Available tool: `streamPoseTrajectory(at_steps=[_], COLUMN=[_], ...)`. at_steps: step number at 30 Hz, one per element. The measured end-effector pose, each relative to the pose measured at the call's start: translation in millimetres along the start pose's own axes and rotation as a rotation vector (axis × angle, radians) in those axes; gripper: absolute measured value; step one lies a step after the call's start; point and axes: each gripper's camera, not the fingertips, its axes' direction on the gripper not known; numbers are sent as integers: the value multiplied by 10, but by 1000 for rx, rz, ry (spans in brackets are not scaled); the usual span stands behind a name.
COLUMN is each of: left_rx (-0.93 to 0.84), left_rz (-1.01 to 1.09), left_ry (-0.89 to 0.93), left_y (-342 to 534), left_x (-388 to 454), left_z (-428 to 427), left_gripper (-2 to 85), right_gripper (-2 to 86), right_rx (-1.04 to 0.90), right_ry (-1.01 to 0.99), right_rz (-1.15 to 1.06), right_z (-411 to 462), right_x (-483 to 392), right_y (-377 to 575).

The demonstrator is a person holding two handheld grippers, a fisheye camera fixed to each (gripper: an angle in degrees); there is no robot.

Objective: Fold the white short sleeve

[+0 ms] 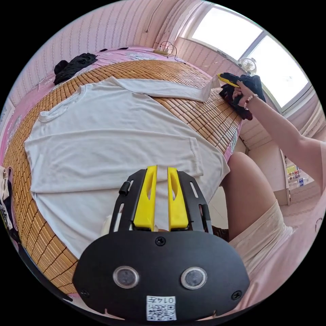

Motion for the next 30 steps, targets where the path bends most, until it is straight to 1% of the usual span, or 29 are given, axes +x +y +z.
streamPoseTrajectory(at_steps=[1, 2, 4, 5, 6, 7, 8, 10, 11, 12, 13, 14, 15, 16, 20, 22, 25, 28, 30], left_rx=[33, 66, 114, 142, 153, 170, 184, 198, 197, 195, 186, 171, 162, 146, 120, 110, 105, 75, 60], left_rz=[-11, -19, -32, -43, -49, -65, -89, -137, -172, -192, -228, -262, -278, -313, -365, -360, -323, -263, -262], left_ry=[2, -1, -15, -22, -26, -40, -55, -72, -78, -83, -95, -109, -114, -118, -101, -108, -82, -111, -112], left_y=[57, 124, 246, 346, 400, 521, 659, 888, 1040, 1117, 1264, 1398, 1459, 1567, 1734, 1717, 1624, 1512, 1469], left_x=[-46, -93, -169, -227, -256, -316, -378, -477, -544, -578, -641, -702, -733, -795, -900, -913, -902, -843, -864], left_z=[-140, -293, -531, -692, -770, -924, -1069, -1260, -1357, -1398, -1460, -1495, -1503, -1509, -1526, -1521, -1478, -1379, -1330], left_gripper=[54, 54, 54, 54, 54, 54, 55, 55, 55, 55, 55, 55, 56, 57, 60, 62, 64, 65, 66], right_gripper=[1, 1, 2, 2, 3, 5, 6, 14, 17, 29, 47, 58, 73, 80, 86, 90, 89, 95, 98], right_rx=[35, 49, 85, 83, 58, 7, -32, -248, -310, -432, -554, -622, -756, -836, -913, -938, -873, -819, -813], right_ry=[-139, -210, -480, -545, -673, -795, -850, -999, -1011, -993, -927, -886, -798, -735, -575, -491, -440, -414, -417], right_rz=[-86, -135, -340, -387, -466, -534, -567, -664, -679, -689, -694, -699, -715, -719, -795, -887, -951, -1024, -1027], right_z=[-49, -82, -259, -307, -392, -448, -462, -397, -350, -220, -57, 28, 172, 251, 289, 347, 463, 679, 861], right_x=[-413, -635, -1531, -1737, -2111, -2436, -2582, -3043, -3122, -3228, -3267, -3268, -3258, -3237, -3337, -3505, -3745, -4043, -4194], right_y=[-79, -101, -25, 37, 206, 442, 585, 1331, 1559, 2053, 2573, 2826, 3288, 3650, 4290, 4534, 4725, 4979, 5129])
